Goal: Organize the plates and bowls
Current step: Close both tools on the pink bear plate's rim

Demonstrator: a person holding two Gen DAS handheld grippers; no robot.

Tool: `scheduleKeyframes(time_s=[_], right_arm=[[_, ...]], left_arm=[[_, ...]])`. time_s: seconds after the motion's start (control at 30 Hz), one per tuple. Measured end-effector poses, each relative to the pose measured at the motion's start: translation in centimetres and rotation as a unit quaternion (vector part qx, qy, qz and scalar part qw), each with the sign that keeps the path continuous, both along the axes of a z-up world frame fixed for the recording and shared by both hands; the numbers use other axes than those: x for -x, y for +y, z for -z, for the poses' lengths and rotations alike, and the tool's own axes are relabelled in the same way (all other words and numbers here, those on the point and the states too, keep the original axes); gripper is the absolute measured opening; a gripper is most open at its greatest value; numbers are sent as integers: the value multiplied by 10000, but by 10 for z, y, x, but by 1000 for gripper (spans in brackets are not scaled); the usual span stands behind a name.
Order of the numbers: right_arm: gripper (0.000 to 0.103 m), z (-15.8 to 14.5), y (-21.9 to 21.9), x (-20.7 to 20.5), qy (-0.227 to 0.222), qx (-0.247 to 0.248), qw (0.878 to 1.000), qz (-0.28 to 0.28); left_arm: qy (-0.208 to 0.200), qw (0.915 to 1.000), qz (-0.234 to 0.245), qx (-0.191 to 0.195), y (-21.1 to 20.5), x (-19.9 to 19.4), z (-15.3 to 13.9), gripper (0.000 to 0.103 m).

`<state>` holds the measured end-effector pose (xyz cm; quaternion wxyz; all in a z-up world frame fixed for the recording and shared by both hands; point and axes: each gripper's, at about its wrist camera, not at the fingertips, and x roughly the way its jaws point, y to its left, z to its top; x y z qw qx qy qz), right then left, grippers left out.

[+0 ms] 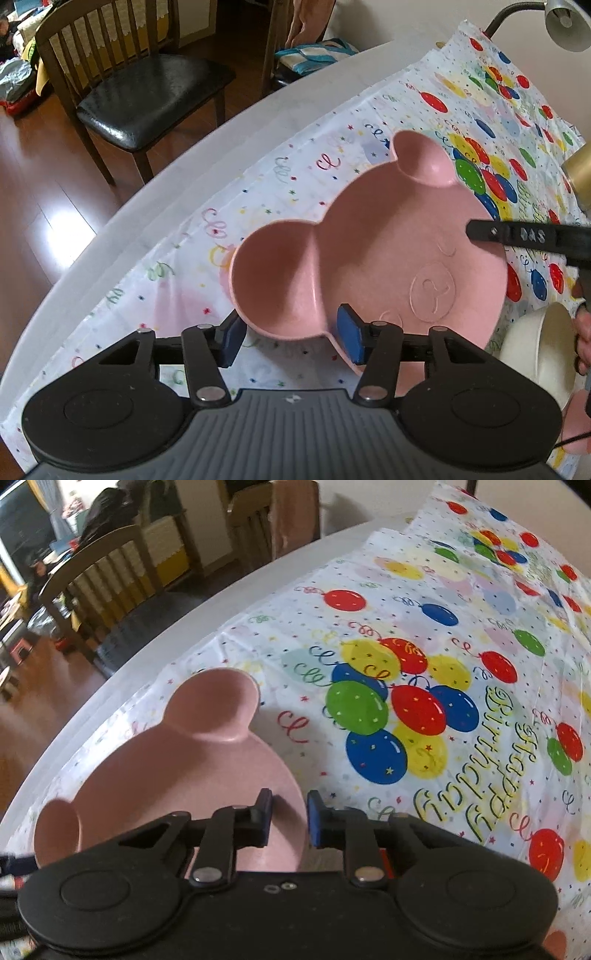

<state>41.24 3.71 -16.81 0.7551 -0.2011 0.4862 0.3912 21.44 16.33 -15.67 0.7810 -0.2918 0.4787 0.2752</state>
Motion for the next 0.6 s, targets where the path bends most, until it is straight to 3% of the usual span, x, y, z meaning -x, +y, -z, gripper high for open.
scheduleKeyframes(time_s=[0.6], right_arm=[[11,-59,-37,70,-163,-177,9991,-336]], left_arm=[[-323,9990,324,-23,2,54,-38,53]])
